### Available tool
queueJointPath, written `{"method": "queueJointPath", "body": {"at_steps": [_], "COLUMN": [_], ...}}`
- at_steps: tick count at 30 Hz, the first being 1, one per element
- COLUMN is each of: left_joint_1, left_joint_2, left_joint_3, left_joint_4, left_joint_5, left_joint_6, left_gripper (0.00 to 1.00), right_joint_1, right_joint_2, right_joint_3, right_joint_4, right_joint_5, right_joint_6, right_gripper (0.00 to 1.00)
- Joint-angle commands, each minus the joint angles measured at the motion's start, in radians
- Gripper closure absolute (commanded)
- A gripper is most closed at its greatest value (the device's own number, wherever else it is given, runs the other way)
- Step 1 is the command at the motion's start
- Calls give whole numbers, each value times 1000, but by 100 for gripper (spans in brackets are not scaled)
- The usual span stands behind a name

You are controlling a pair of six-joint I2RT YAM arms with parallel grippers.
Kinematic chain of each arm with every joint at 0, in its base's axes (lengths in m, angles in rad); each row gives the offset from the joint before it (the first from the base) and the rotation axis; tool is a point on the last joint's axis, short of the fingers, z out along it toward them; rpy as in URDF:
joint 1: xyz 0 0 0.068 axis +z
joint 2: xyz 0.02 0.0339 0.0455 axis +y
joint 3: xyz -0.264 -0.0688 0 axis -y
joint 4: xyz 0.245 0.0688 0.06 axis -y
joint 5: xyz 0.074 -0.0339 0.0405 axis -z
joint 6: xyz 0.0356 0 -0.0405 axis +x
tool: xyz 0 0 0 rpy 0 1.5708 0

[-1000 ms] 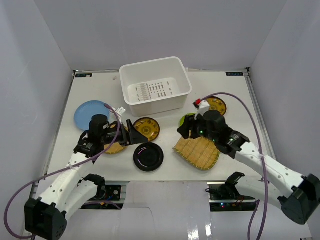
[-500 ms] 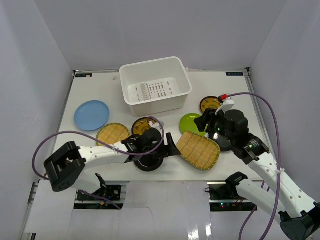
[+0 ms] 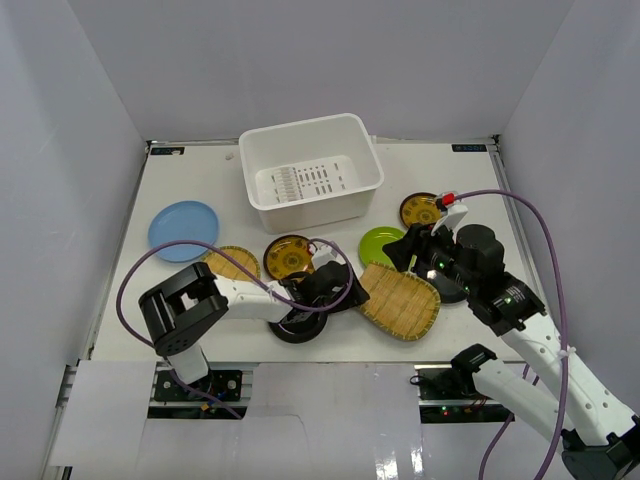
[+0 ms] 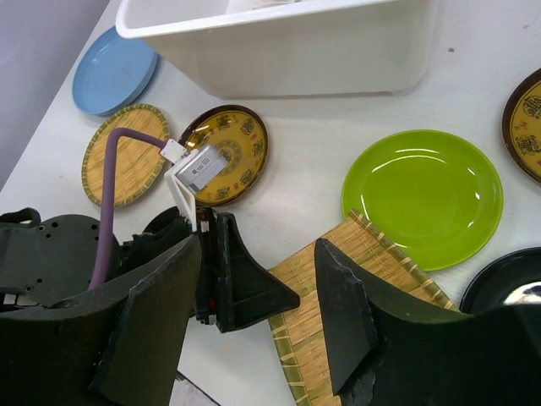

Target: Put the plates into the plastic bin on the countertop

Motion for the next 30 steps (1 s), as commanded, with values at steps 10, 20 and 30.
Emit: {"method": "queueJointPath", "body": {"at_steps": [10,20,30], "left_joint_1": [-15,-21,-1], "left_joint_2": [-54,-360,-609], "left_joint_3": [-53,-226,-316], "left_joint_4": [25,138,265], "left_joint_5": [-97,-60,11], "left_joint_6": [-37,-24,4], "left_gripper": [84,100,100], "right_joint_1": [-4,-4,-39], "right_joint_2": [-15,40,124], "right_joint_3": [-24,-76,-177], "right_joint_4": [48,45,172], "right_joint_5": [-67,-136,-334], "right_joint_6": [-4,-39,-145], "right_gripper": [37,13,10]}}
